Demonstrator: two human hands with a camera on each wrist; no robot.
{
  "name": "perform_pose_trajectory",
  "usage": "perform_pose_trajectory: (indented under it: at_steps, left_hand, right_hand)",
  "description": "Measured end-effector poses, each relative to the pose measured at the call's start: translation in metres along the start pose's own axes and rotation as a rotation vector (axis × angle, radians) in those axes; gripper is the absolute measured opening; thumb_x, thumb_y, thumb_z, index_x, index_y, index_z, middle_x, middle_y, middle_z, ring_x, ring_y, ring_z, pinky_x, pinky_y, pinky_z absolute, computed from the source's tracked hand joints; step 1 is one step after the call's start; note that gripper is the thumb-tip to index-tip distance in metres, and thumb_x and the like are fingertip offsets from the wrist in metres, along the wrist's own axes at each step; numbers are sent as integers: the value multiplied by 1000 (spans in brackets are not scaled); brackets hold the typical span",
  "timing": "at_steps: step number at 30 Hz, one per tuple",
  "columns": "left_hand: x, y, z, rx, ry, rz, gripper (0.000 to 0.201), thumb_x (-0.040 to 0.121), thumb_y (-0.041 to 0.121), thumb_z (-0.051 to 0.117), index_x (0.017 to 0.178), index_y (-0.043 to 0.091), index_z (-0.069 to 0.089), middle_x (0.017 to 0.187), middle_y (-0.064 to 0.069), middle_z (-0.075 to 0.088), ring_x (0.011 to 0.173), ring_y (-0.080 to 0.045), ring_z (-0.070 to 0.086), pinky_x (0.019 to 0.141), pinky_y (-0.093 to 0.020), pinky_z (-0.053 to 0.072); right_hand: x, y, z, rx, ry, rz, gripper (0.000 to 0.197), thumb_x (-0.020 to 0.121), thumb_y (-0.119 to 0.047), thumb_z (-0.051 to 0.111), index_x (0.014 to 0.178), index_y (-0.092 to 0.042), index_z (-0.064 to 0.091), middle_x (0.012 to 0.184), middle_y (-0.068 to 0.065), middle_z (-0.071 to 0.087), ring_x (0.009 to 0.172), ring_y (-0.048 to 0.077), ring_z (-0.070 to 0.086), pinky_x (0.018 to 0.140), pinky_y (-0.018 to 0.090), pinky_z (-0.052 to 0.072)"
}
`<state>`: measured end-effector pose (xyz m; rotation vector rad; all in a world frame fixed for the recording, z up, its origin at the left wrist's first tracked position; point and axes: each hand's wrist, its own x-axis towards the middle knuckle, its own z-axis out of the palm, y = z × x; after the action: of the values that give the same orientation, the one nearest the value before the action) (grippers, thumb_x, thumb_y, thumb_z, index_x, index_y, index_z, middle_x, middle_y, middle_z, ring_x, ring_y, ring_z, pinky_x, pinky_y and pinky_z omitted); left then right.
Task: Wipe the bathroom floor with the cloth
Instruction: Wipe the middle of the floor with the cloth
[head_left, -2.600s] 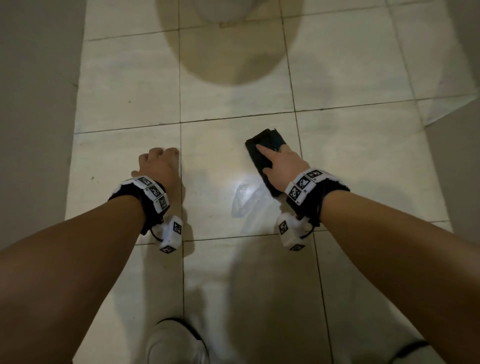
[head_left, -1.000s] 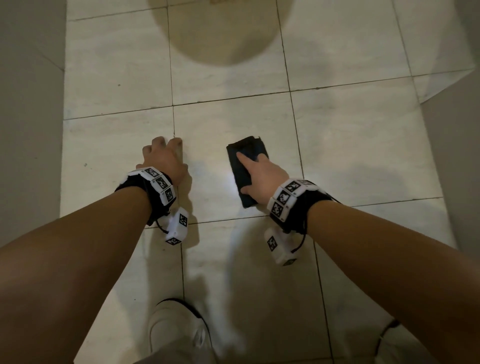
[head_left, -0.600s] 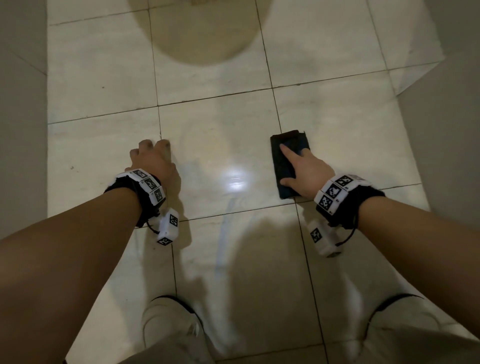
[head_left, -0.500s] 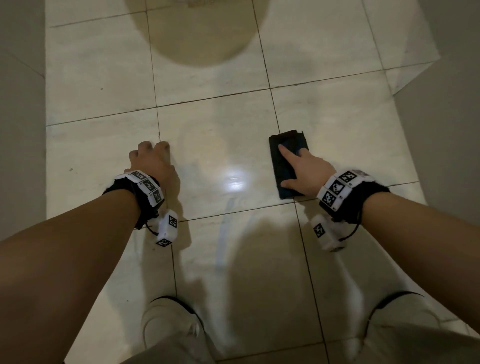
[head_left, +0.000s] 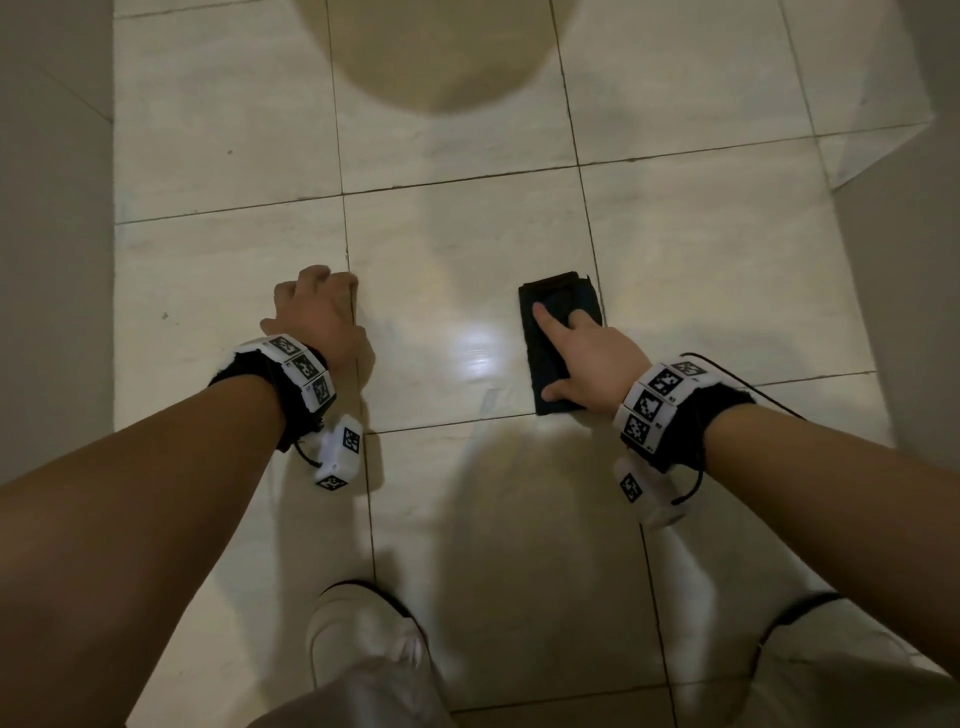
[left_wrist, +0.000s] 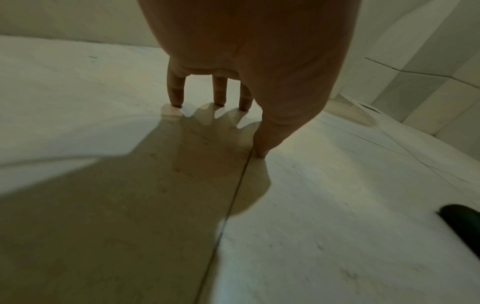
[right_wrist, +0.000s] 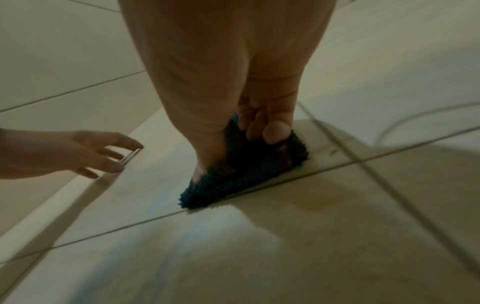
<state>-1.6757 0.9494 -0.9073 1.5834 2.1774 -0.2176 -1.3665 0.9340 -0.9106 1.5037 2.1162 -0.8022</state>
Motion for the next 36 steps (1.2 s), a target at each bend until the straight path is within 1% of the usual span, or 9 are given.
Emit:
perform_pose_trajectory:
  at_steps: [6, 12, 17, 22, 24, 26, 30, 33, 36]
  left_hand:
    - [3, -11, 0, 62, -21, 42, 66, 84, 29, 68, 143, 36, 39, 156, 8, 25, 140, -29, 22, 101, -56, 36]
    - [8, -10, -4, 53, -63, 47, 66, 83, 31, 70, 141, 37, 39, 155, 7, 24, 140, -29, 21, 99, -56, 36]
    - [9, -7, -5, 57, -55, 42, 64, 81, 28, 72, 137, 37, 43, 152, 6, 27, 137, -31, 25, 97, -55, 39]
    - [9, -1, -3, 65, -71, 22, 63, 82, 23, 71, 137, 33, 43, 152, 4, 27, 136, -32, 25, 97, -56, 41]
    - [8, 0, -4, 56, -63, 20, 64, 83, 21, 69, 140, 32, 42, 154, 3, 26, 138, -33, 23, 99, -56, 40]
    - [5, -1, -4, 53, -67, 21, 65, 84, 17, 65, 143, 30, 40, 157, 1, 23, 141, -34, 21, 102, -58, 38]
    - [2, -5, -4, 51, -107, 37, 73, 86, 16, 64, 150, 28, 32, 161, 0, 16, 145, -34, 15, 106, -65, 31]
    - [2, -8, -2, 22, -103, 39, 79, 82, 17, 69, 150, 28, 31, 161, 3, 16, 145, -30, 15, 106, -65, 31]
    - [4, -13, -3, 18, -64, 47, 76, 81, 16, 69, 147, 27, 36, 159, 5, 22, 144, -27, 20, 104, -62, 35]
  right_hand:
    - [20, -53, 8, 32, 0, -38, 106, 87, -48, 69, 157, -25, -7, 144, 16, 32, 105, 34, 59, 79, 39, 50]
    - [36, -97, 8, 83, -12, -51, 107, 87, -43, 72, 157, -24, -6, 145, 16, 31, 110, 35, 58, 80, 40, 49]
    - [33, -78, 4, 102, -22, -57, 109, 85, -42, 74, 158, -28, -6, 144, 13, 34, 108, 33, 58, 77, 38, 48]
    - [18, -20, -3, 107, 15, 36, 111, 82, -44, 76, 157, -31, -5, 142, 14, 37, 112, 34, 57, 91, 44, 52]
    - [11, 5, -8, 91, 19, 79, 112, 82, -45, 75, 157, -31, -7, 144, 15, 36, 116, 35, 55, 92, 44, 51]
    - [5, 20, -10, 59, 21, 112, 113, 82, -48, 75, 157, -32, -8, 144, 15, 36, 115, 35, 55, 90, 44, 51]
    - [4, 20, -8, -8, 28, 104, 110, 84, -48, 72, 157, -28, -8, 139, 15, 38, 108, 34, 58, 85, 43, 53]
    - [7, 11, -7, -8, 38, 85, 109, 84, -47, 73, 157, -26, -5, 138, 15, 38, 106, 33, 58, 84, 42, 53]
    - [12, -9, -8, -16, 35, 39, 108, 84, -46, 72, 157, -26, -4, 136, 15, 38, 104, 33, 59, 81, 41, 53]
